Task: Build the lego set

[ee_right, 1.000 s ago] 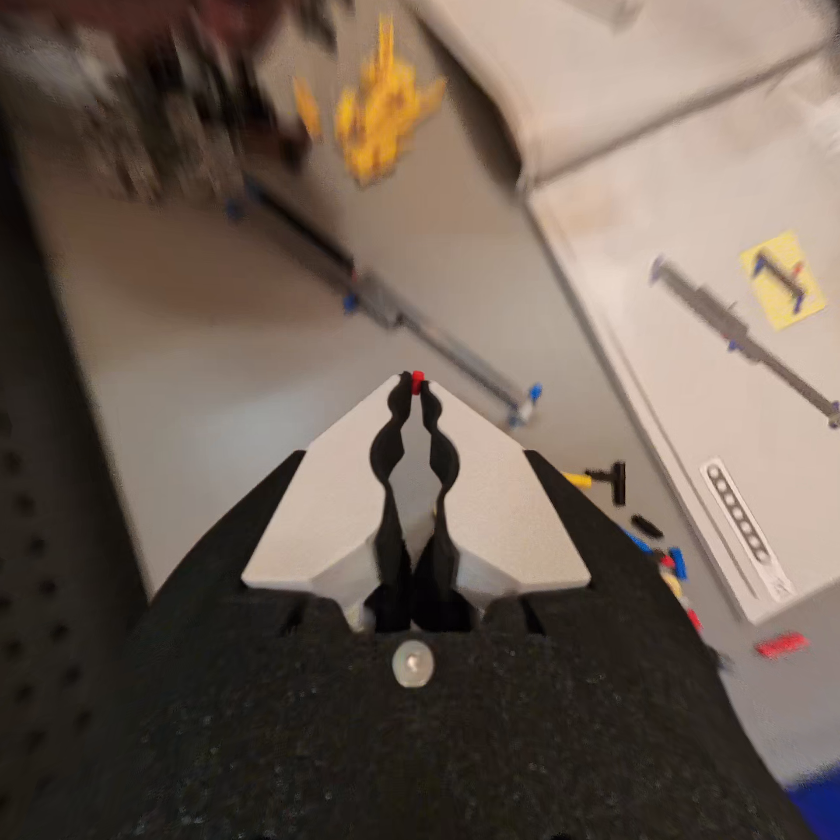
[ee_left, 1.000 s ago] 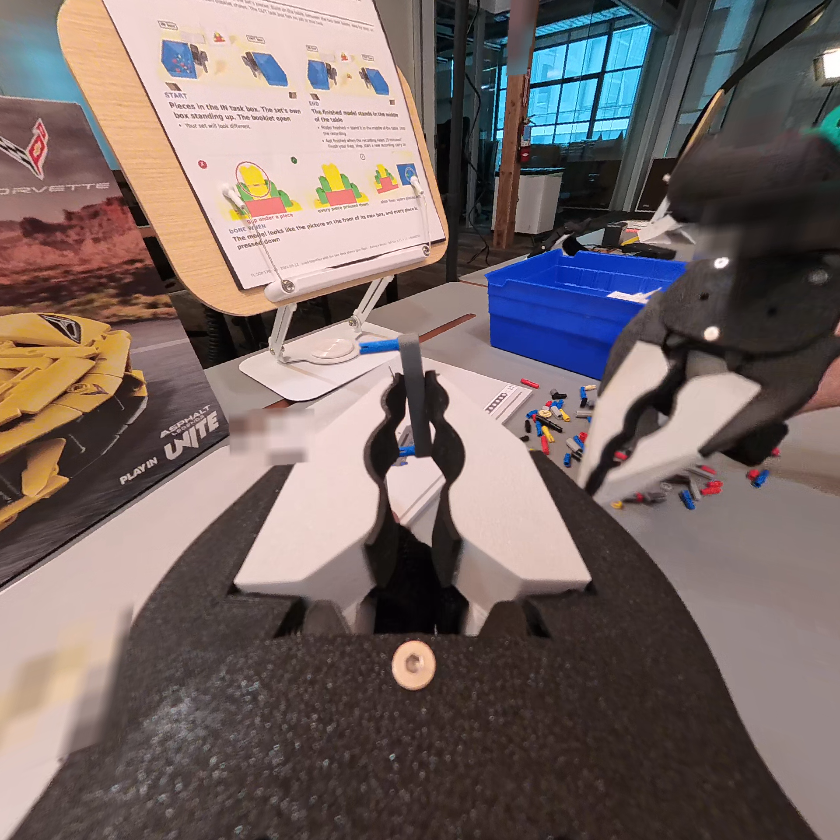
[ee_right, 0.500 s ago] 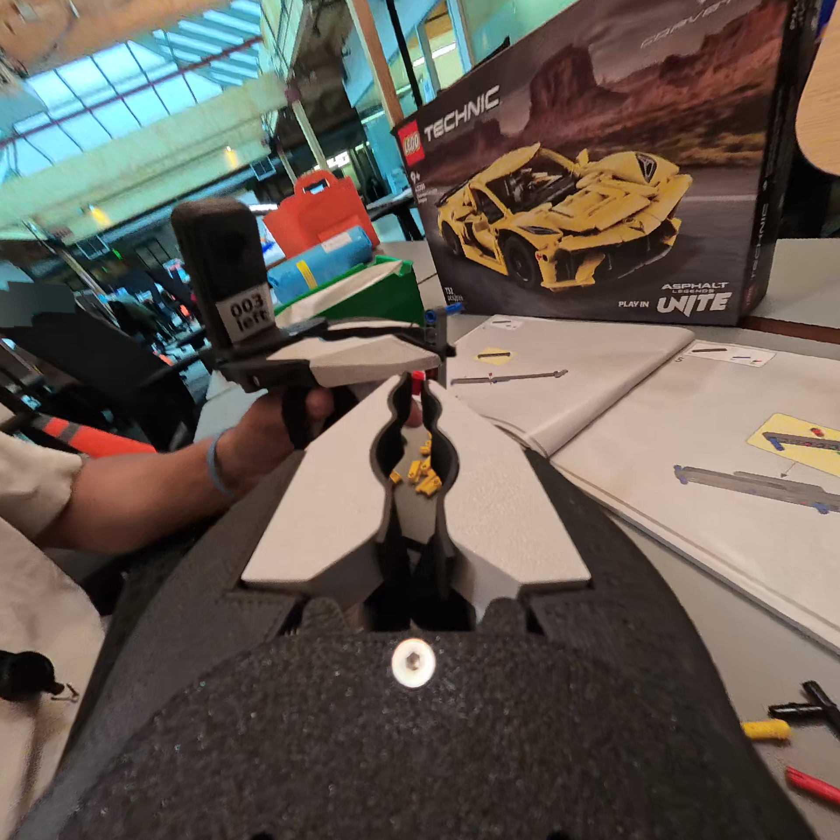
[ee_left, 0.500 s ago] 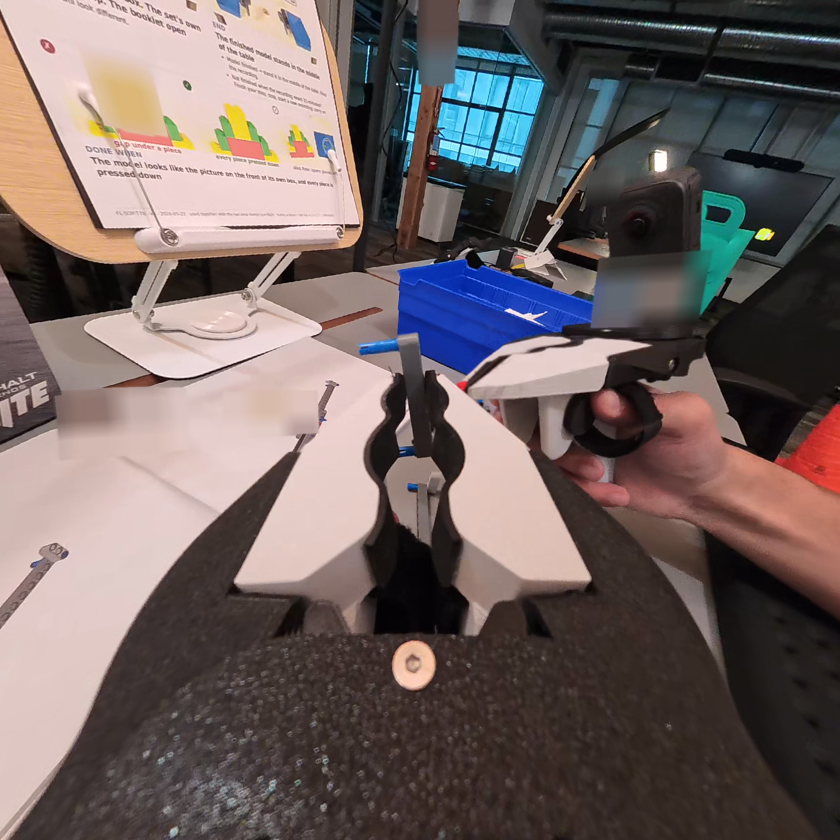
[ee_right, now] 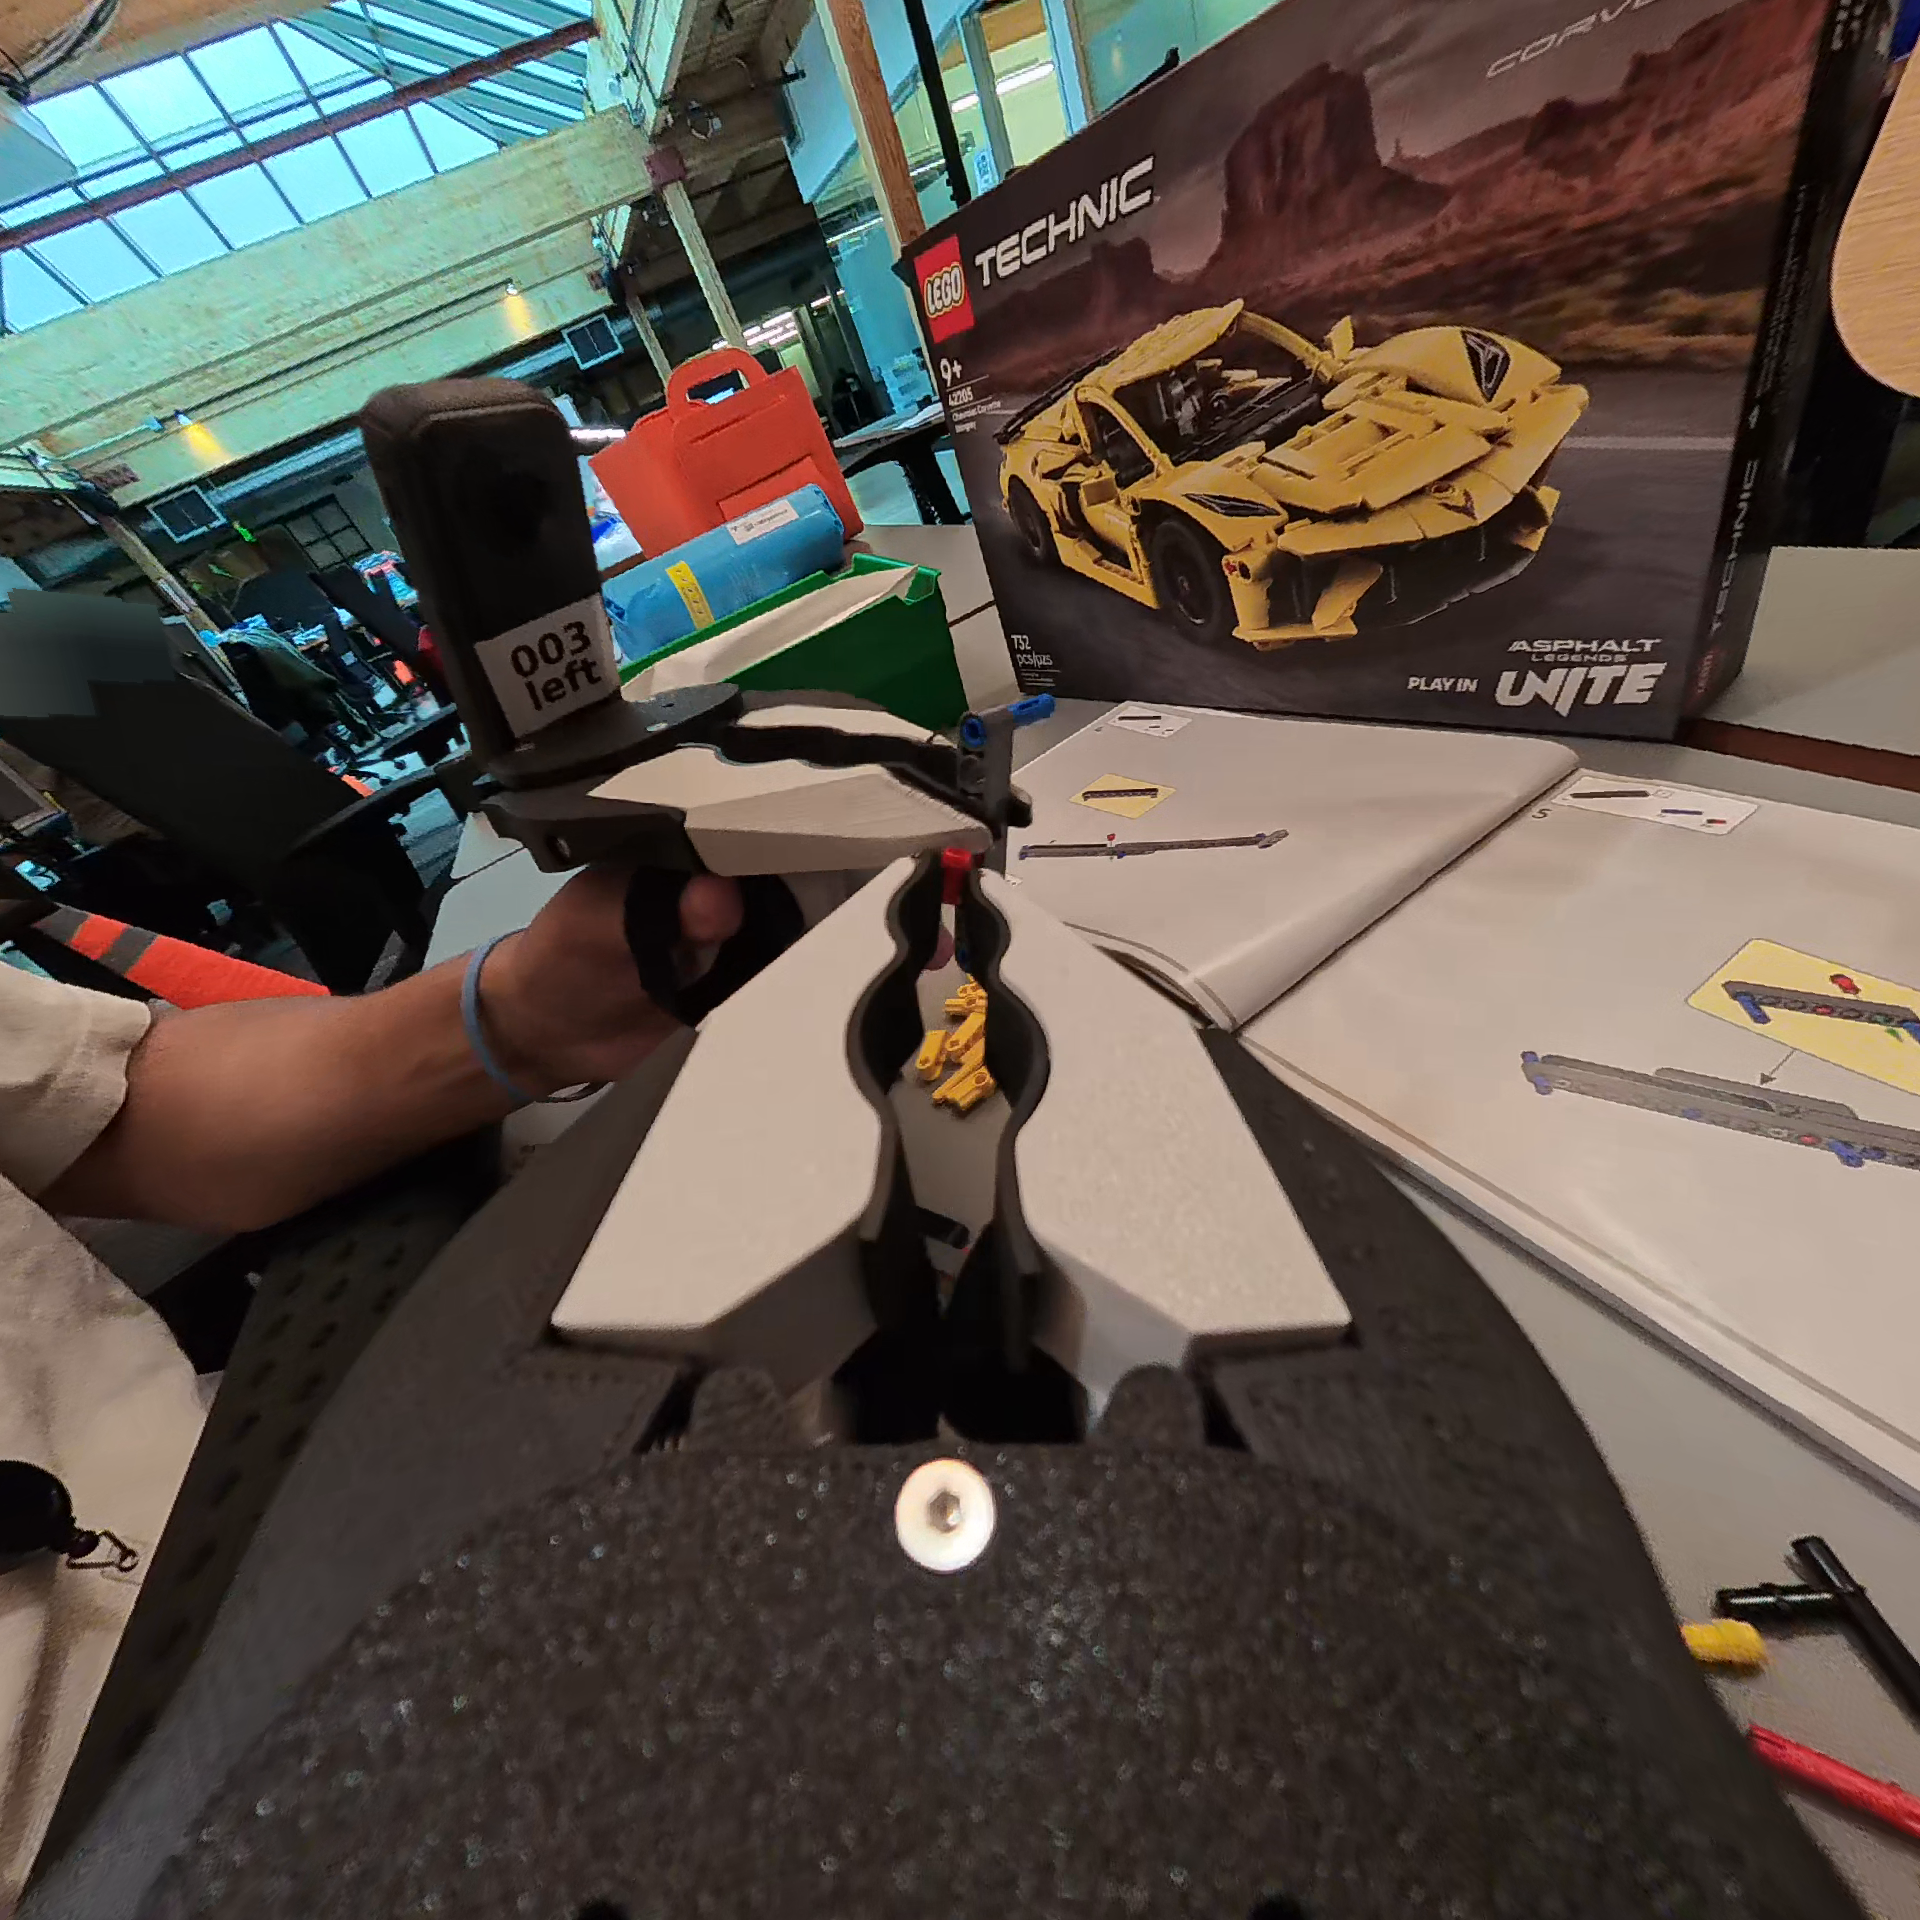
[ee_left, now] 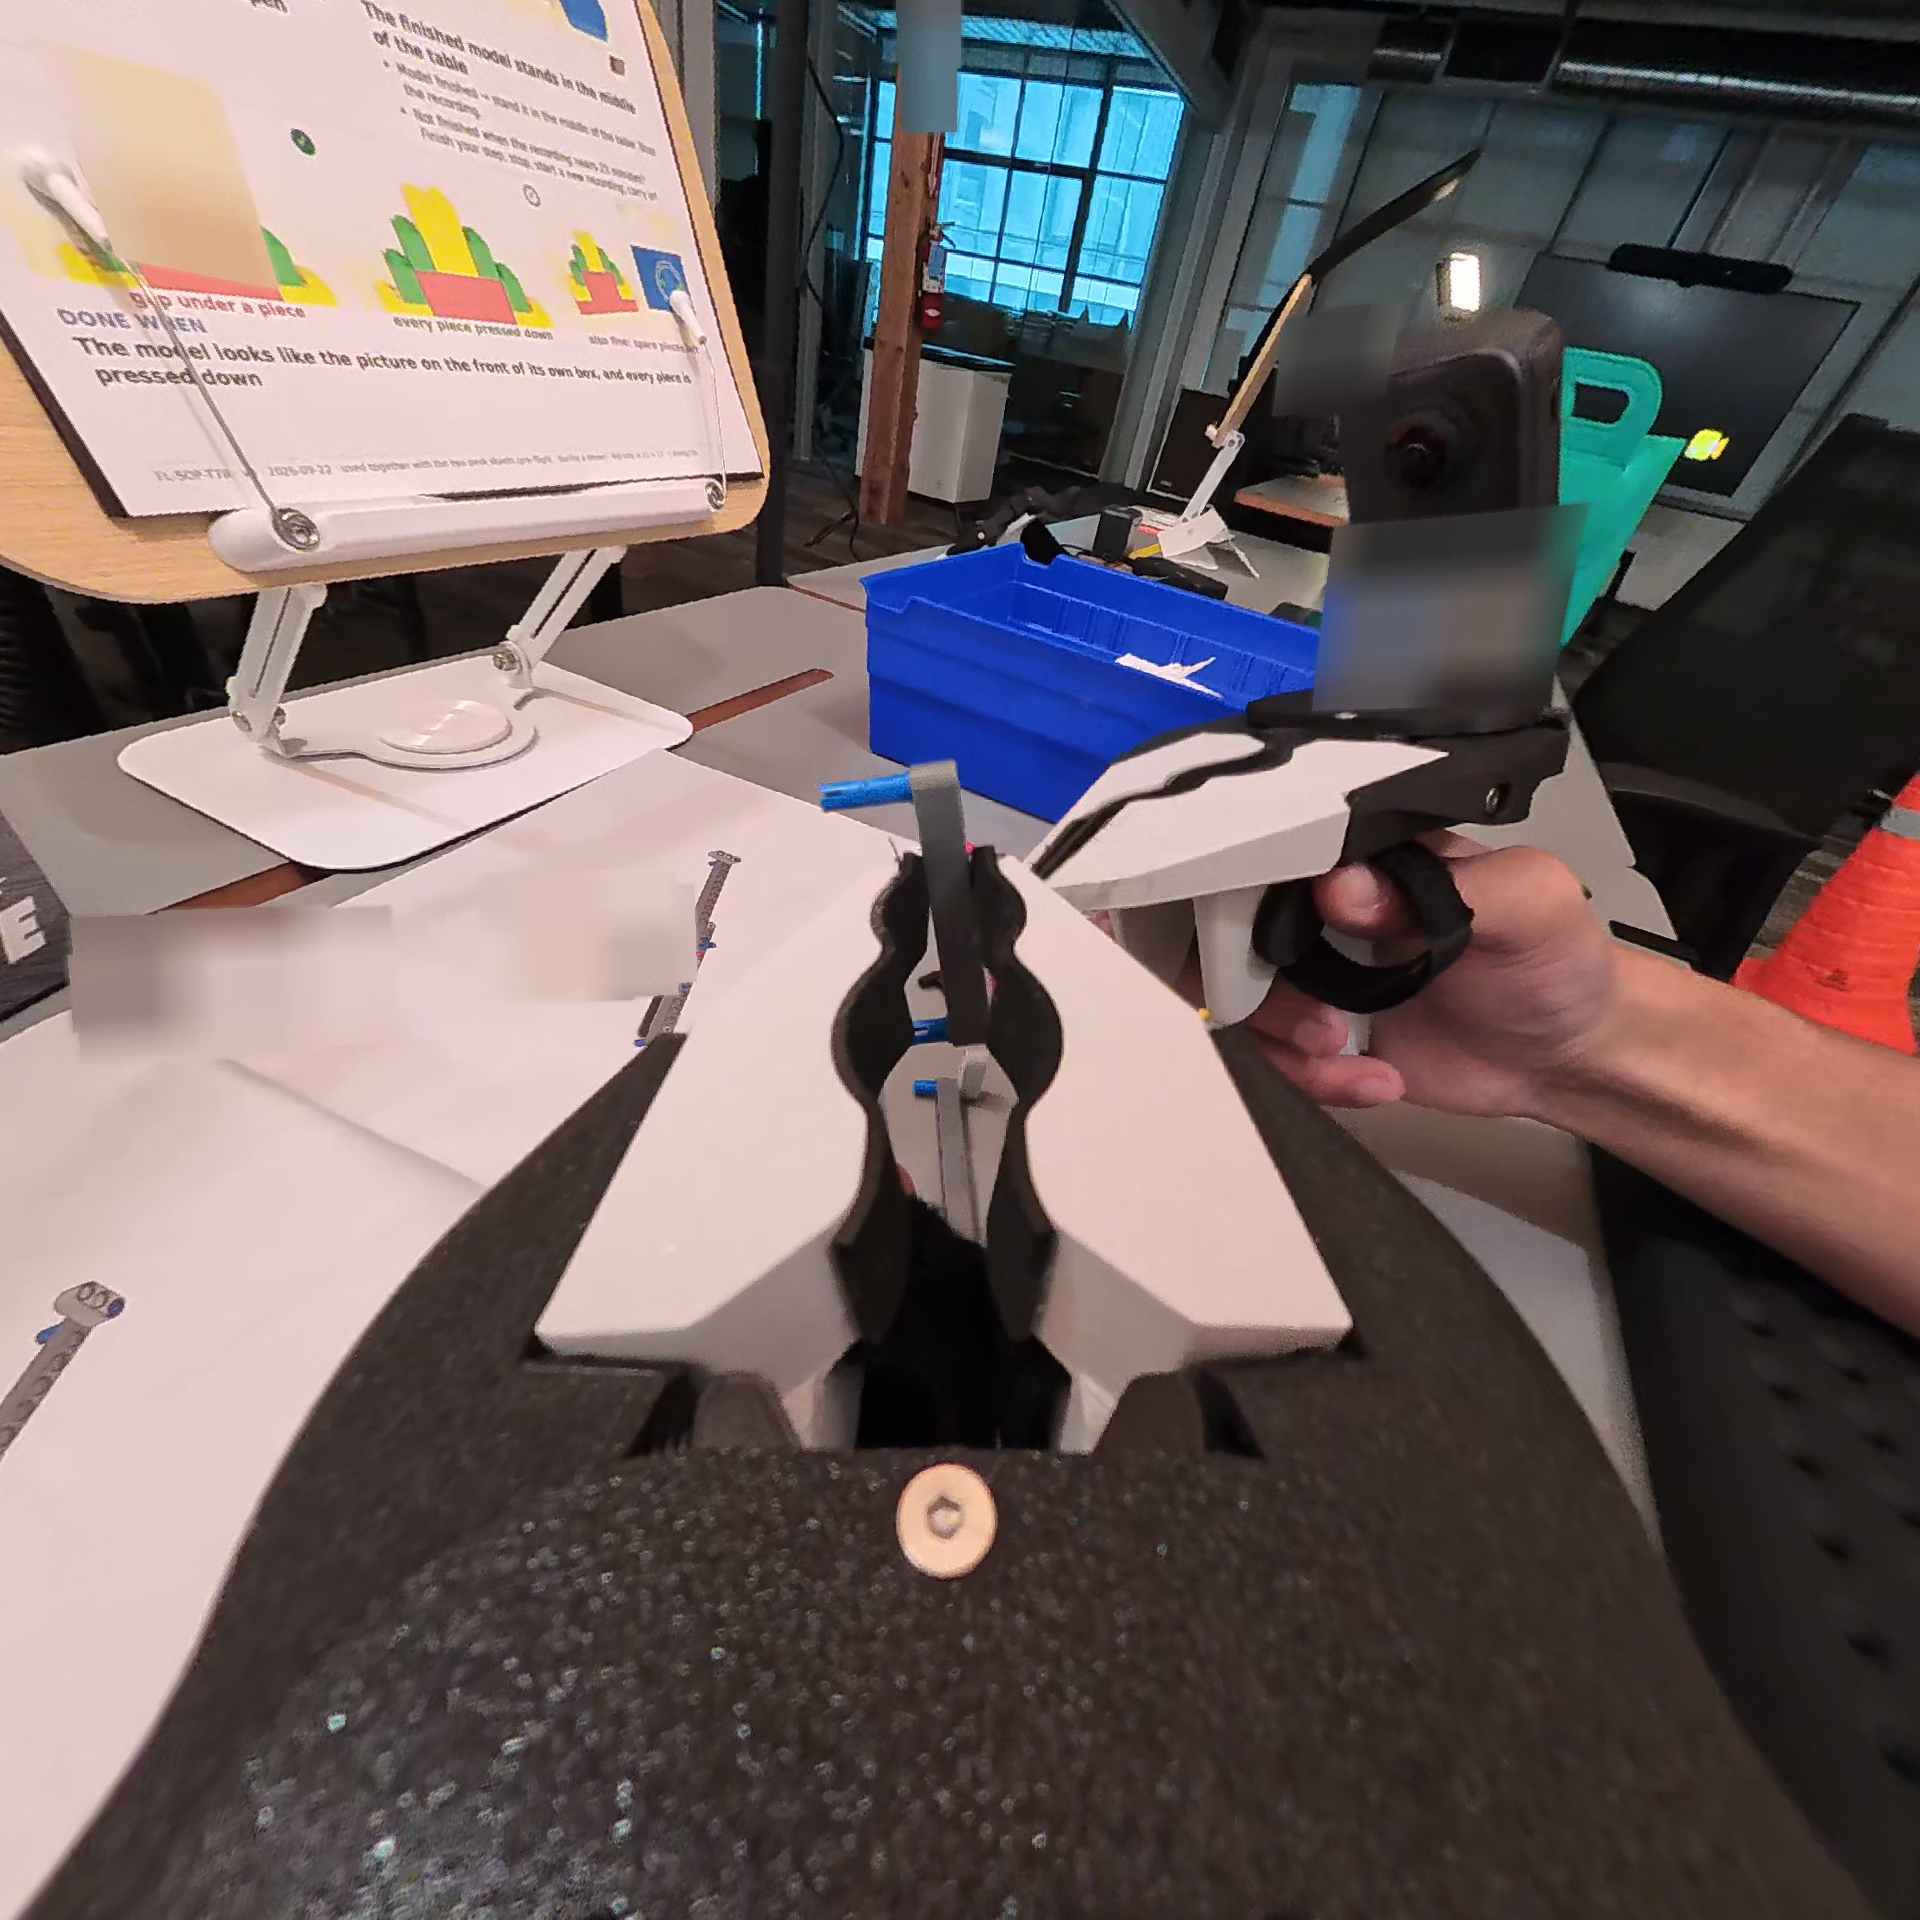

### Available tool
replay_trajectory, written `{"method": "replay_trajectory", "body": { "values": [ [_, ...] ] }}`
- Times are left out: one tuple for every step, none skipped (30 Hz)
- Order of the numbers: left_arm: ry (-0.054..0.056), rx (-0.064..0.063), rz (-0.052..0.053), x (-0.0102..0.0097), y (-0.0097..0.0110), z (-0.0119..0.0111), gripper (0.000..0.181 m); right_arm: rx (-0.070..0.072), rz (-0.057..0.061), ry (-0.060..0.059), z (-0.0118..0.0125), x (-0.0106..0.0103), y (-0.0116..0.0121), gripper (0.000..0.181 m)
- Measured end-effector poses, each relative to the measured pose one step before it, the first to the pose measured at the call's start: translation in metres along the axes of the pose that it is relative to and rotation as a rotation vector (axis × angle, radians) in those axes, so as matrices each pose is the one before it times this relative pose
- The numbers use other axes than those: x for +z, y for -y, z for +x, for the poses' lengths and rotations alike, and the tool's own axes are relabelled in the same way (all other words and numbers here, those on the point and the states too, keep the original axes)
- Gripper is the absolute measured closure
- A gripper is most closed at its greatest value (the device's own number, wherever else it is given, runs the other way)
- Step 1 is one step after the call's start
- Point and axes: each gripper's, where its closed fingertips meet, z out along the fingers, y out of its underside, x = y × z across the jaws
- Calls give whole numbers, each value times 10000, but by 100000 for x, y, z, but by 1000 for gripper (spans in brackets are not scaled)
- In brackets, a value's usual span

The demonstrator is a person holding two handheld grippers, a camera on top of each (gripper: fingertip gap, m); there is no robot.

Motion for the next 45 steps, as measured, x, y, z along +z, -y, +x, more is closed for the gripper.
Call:
{"method": "replay_trajectory", "body": {
  "values": [
    [9, 132, -61, -8, -39, 0, 175, 65, -16, 80, -52, 25, -76, 178],
    [13, 170, -69, -10, -54, 7, 175, 97, -15, 71, -17, -9, -50, 178],
    [14, 157, -67, -9, -30, 25, 175, 97, 4, 50, 6, -13, -36, 178],
    [23, 113, -30, -26, 21, 28, 175, 156, 65, 74, -10, -25, 28, 178],
    [82, 136, -18, -39, 57, -57, 175, 310, 161, 64, 64, -46, 189, 178],
    [358, 251, -55, -101, 21, -423, 175, 431, 260, 34, 184, -63, 326, 178],
    [536, 346, -6, -155, 82, -668, 175, 540, 385, 178, 39, -128, 503, 178],
    [209, 260, 85, -125, 186, -172, 175, 581, 414, 156, 80, -139, 573, 178],
    [-134, 16, 83, -3, 169, 366, 175, 407, 349, -15, 247, -109, 436, 178],
    [-153, -170, 91, 39, 138, 403, 175, 153, 220, 5, 100, 4, 183, 178],
    [-66, -217, 85, 52, 80, 263, 175, 11, 29, -61, 76, 88, -72, 178],
    [-28, -168, 42, 64, -5, 124, 175, -109, -77, -148, 119, 108, -190, 178],
    [-69, -107, 11, 82, -46, 137, 175, -146, -39, -131, 61, 114, -122, 178],
    [-84, -80, -27, 104, -86, 148, 175, -115, 36, -109, 38, 107, 2, 178],
    [-2, -44, 4, 68, -51, 47, 175, -27, 39, -27, -53, 113, -6, 178],
    [23, 20, 30, 38, -15, 49, 175, 62, -55, 81, -154, 143, -117, 178],
    [64, 72, 14, -6, -3, -1, 175, 70, -4, -31, 51, 80, -36, 178],
    [149, 106, 23, -35, 51, -149, 175, -4, 35, 18, -23, -12, 52, 178],
    [59, 109, 14, -13, 51, -37, 175, -9, 4, 38, -52, -31, 55, 178],
    [-21, 68, -32, 15, -6, 73, 174, 14, -33, 13, 1, -11, -15, 178],
    [57, 60, -20, -15, -11, -51, 175, 29, -1, 12, 14, 2, -26, 178],
    [59, 110, 4, -18, 10, -39, 175, 66, 40, 45, -40, -8, 11, 178],
    [44, 145, -24, -10, -17, 8, 175, 101, 6, 27, 15, -3, -38, 178],
    [107, 146, -42, 6, -36, -82, 175, 70, 6, -5, 59, -14, -39, 178],
    [90, 146, -9, -3, -1, -17, 175, 34, 34, 21, 2, -33, 21, 178],
    [60, 132, -11, 5, 1, 34, 175, 48, 19, 18, -14, -16, 1, 178],
    [112, 120, -10, -17, 22, -61, 175, 46, 30, 11, 8, 3, -2, 178],
    [101, 142, 22, -39, 77, -35, 175, 36, 49, 46, -62, 2, 43, 178],
    [35, 175, 1, -15, 35, 56, 175, 56, 23, 37, -60, 3, 21, 178],
    [90, 160, -36, -10, 6, -71, 175, 51, 13, -14, 45, -1, -23, 178],
    [71, 116, -12, -10, 8, -42, 175, 69, 37, 42, -15, -2, 13, 178],
    [21, 93, 4, -9, 21, 54, 175, 110, 31, 68, -40, -8, 14, 178],
    [119, 124, -29, -5, -20, -93, 175, 103, 8, 21, 45, 1, -10, 178],
    [157, 209, -43, -14, -34, -134, 175, 50, 8, 12, 47, 13, 0, 179],
    [81, 299, -85, 26, -105, 19, 175, 47, 93, -1, 30, -17, 131, 179],
    [34, 320, -112, 68, -171, 95, 175, 64, 108, 50, -70, -13, 167, 178],
    [39, 267, -1, 29, -31, 108, 175, 67, 18, 49, -59, 6, 62, 178],
    [32, 194, 71, -11, 89, 135, 175, 33, -11, -11, 22, 30, 3, 178],
    [75, 131, 37, -4, 85, 51, 175, -13, -75, 6, -32, 55, -130, 178],
    [94, 85, 10, 2, 54, -14, 175, -3, -50, 18, -77, 49, -94, 178],
    [87, 42, 37, -8, 67, -55, 175, 14, 13, 4, -36, -8, -10, 178],
    [84, -4, 50, -38, 66, -105, 174, 49, -53, 4, -6, -13, -103, 178],
    [46, -26, 32, -29, 35, -105, 175, 55, 12, 27, -30, -16, -32, 178],
    [36, -34, 22, -12, 15, -111, 175, 63, 48, 27, -37, -40, 29, 178],
    [37, -24, 0, -10, -2, -110, 175, 57, 10, 45, -51, -10, -31, 179]
  ]
}}
